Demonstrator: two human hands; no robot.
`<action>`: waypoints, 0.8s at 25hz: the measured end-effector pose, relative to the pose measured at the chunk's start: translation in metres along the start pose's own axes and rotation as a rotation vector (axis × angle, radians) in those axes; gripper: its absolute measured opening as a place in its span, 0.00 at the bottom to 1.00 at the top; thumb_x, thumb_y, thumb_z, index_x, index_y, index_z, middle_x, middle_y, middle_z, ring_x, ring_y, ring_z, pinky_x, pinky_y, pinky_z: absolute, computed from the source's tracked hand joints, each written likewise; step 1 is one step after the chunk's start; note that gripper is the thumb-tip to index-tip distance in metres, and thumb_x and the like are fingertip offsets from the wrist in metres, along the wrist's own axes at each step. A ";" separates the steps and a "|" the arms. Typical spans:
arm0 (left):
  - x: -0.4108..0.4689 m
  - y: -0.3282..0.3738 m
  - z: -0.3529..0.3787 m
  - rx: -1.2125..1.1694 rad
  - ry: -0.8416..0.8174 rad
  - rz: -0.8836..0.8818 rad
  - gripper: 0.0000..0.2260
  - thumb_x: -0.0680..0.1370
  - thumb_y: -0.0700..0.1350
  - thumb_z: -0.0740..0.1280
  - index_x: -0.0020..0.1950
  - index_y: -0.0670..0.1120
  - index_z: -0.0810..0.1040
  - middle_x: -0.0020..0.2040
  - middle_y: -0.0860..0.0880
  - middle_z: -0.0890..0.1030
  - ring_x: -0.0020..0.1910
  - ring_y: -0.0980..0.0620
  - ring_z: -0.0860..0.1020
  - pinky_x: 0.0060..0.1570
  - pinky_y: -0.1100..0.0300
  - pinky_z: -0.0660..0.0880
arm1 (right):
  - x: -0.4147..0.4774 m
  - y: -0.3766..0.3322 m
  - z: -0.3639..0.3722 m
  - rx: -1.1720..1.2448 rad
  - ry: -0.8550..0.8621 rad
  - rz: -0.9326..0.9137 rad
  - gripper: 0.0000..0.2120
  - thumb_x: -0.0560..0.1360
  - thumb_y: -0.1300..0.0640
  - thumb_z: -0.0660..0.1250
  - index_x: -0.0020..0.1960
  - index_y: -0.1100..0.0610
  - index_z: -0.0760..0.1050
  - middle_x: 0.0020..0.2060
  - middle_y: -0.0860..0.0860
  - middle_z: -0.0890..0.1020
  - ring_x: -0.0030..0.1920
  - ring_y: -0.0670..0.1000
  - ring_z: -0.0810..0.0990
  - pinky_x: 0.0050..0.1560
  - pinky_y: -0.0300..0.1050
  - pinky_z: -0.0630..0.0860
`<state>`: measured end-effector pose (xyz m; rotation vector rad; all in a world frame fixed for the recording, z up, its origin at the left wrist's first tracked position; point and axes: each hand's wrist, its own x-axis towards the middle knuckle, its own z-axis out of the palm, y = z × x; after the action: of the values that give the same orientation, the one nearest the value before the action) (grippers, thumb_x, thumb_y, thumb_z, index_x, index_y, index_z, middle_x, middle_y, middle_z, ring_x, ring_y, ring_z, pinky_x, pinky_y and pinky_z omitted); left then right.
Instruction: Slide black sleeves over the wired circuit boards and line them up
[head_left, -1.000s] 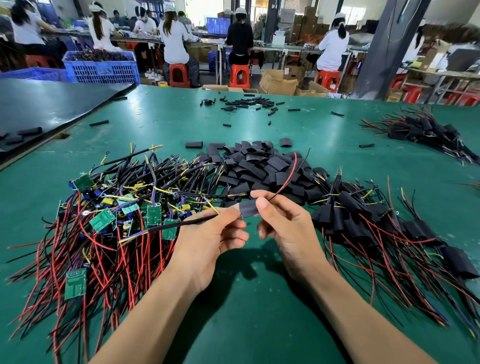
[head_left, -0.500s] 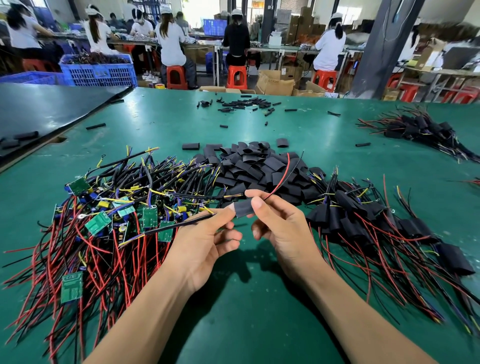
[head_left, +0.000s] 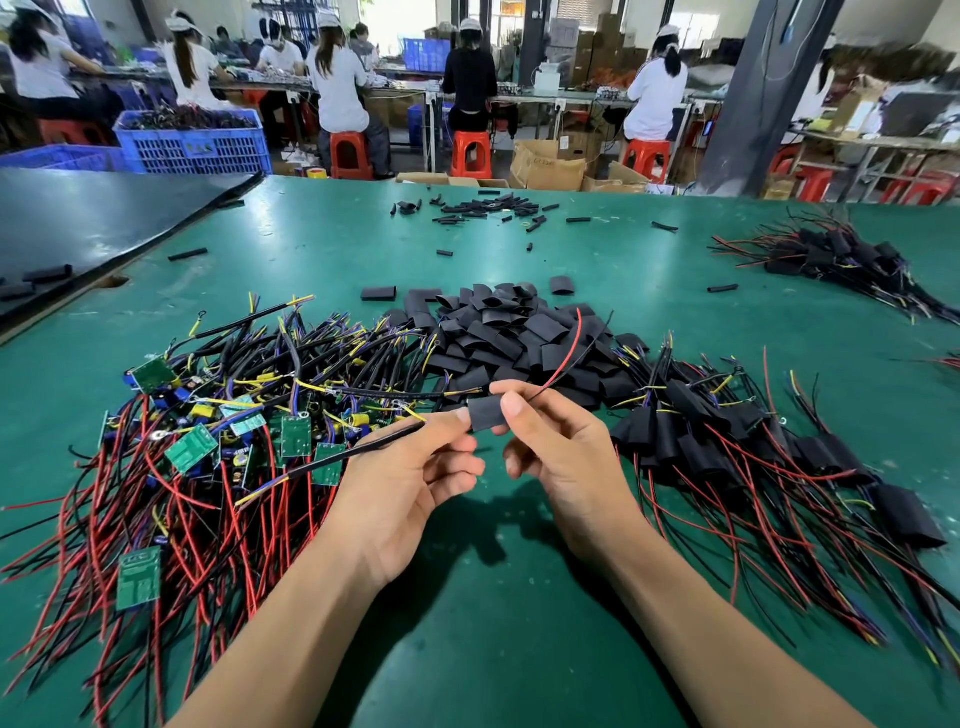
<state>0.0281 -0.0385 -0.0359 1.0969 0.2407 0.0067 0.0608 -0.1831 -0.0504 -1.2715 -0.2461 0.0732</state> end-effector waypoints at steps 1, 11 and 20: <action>0.000 0.000 0.000 0.006 0.002 0.005 0.08 0.67 0.44 0.73 0.43 0.42 0.82 0.32 0.48 0.80 0.27 0.55 0.79 0.28 0.65 0.76 | 0.000 0.000 0.000 0.004 -0.002 0.011 0.09 0.72 0.49 0.75 0.51 0.49 0.85 0.37 0.50 0.83 0.28 0.46 0.73 0.34 0.35 0.72; 0.002 0.001 -0.003 0.017 0.012 0.085 0.07 0.67 0.49 0.75 0.32 0.50 0.80 0.30 0.51 0.77 0.26 0.56 0.72 0.26 0.67 0.69 | -0.007 -0.013 0.001 0.293 -0.288 0.532 0.13 0.72 0.57 0.73 0.54 0.58 0.78 0.43 0.52 0.84 0.33 0.46 0.78 0.39 0.39 0.77; 0.000 0.001 -0.003 0.017 -0.060 0.136 0.08 0.70 0.52 0.72 0.43 0.48 0.83 0.34 0.51 0.78 0.28 0.56 0.70 0.28 0.67 0.67 | -0.004 -0.019 0.007 0.325 -0.190 0.458 0.16 0.71 0.49 0.70 0.51 0.60 0.82 0.36 0.50 0.83 0.26 0.45 0.72 0.30 0.37 0.72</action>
<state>0.0281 -0.0356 -0.0359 1.1272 0.1118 0.0931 0.0535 -0.1831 -0.0309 -0.9757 -0.0957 0.6052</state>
